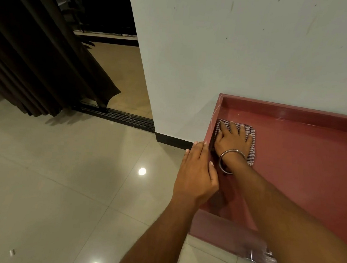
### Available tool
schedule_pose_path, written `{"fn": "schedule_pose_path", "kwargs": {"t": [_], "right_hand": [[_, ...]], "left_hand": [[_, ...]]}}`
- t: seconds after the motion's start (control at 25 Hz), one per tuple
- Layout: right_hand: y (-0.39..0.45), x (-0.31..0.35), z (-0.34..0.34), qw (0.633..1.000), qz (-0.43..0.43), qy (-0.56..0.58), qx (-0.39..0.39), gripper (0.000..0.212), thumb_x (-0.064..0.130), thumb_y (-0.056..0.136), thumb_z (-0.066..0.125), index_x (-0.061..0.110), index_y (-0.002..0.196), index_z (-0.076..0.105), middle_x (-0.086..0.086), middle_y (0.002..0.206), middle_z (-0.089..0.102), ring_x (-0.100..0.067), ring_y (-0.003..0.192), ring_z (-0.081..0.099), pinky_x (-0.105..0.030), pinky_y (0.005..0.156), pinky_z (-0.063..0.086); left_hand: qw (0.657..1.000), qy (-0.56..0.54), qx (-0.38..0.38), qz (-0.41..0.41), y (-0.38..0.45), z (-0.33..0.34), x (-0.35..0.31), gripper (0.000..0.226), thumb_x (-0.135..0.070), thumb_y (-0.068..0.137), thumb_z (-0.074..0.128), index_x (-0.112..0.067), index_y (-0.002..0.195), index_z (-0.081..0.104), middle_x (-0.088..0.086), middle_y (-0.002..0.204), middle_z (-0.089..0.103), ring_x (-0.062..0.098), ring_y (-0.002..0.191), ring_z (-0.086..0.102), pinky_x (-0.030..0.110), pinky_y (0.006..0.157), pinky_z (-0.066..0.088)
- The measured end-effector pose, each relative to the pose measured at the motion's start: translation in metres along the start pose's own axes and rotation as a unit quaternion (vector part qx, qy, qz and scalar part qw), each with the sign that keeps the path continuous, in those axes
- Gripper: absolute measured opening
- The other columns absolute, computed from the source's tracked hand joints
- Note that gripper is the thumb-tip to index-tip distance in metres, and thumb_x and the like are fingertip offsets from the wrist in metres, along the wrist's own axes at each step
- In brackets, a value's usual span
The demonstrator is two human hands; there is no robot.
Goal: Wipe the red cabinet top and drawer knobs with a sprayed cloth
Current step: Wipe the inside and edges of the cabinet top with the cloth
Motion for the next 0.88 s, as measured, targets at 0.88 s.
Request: {"fn": "schedule_pose_path", "kwargs": {"t": [0.88], "right_hand": [[0.070, 0.007, -0.001, 1.000, 0.000, -0.022, 0.017, 0.048, 0.037, 0.095, 0.027, 0.033, 0.143, 0.033, -0.002, 0.154, 0.026, -0.033, 0.142, 0.016, -0.056, 0.114, 0.011]], "left_hand": [[1.000, -0.011, -0.011, 0.002, -0.004, -0.002, -0.004, 0.060, -0.029, 0.097, 0.036, -0.016, 0.152, 0.019, -0.001, 0.160, 0.019, 0.009, 0.148, 0.007, 0.026, 0.120, -0.001]]}}
Point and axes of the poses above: each hand's wrist, its own y-axis towards the middle knuckle, its own z-axis out of the palm, x = y × z, the point moved 2 cm from there along y, towards the middle knuckle
